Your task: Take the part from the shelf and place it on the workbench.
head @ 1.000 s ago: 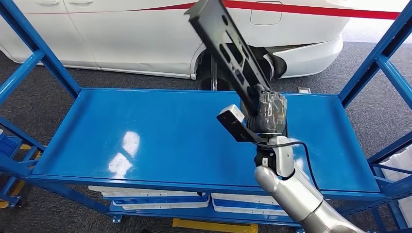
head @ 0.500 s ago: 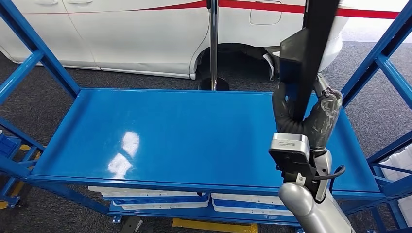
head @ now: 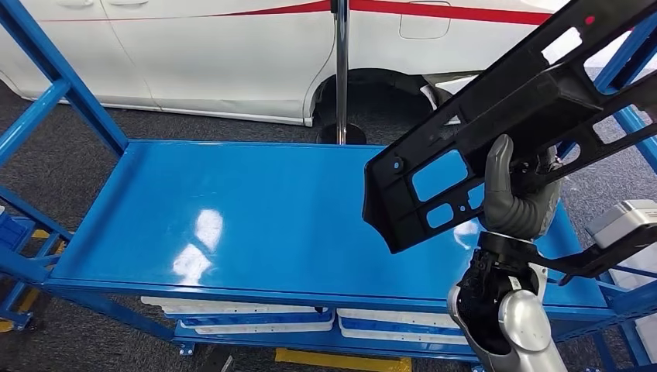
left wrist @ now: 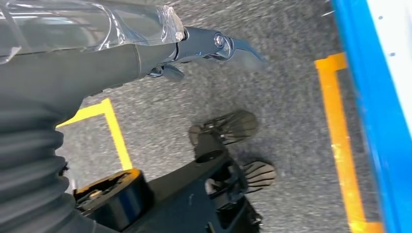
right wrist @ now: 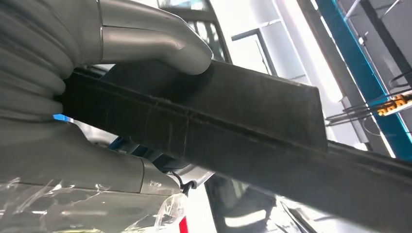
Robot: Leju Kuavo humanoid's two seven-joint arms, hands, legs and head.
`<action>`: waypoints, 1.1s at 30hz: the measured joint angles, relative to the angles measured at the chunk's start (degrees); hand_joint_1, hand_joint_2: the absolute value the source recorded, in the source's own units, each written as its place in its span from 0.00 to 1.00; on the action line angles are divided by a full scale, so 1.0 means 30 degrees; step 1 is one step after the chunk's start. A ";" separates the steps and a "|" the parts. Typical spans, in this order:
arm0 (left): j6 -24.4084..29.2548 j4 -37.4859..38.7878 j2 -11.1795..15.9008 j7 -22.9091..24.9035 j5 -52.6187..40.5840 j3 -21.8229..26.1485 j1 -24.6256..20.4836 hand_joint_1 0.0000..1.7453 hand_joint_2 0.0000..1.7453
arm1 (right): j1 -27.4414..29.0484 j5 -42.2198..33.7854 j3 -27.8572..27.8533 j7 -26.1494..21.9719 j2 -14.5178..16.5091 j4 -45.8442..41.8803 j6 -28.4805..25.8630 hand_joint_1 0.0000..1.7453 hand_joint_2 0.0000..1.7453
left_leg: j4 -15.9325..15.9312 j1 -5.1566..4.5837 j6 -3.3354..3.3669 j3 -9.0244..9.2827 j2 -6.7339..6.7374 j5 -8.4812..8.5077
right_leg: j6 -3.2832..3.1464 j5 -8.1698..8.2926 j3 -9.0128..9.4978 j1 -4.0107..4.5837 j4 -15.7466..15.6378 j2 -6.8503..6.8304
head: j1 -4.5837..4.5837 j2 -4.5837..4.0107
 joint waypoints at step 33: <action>-0.1158 -0.0117 -0.0233 0.3386 -0.2093 -0.1270 0.0000 0.00 1.00 | 0.0983 -0.4681 -0.1343 -0.1124 0.0448 0.2229 0.4900 1.00 1.00 | 0.4291 0.0396 -0.0491 -0.1811 0.0264 -0.2223 | -0.0189 0.0370 -0.0630 -0.0310 0.0287 -0.0407 | 0.0058 0.0000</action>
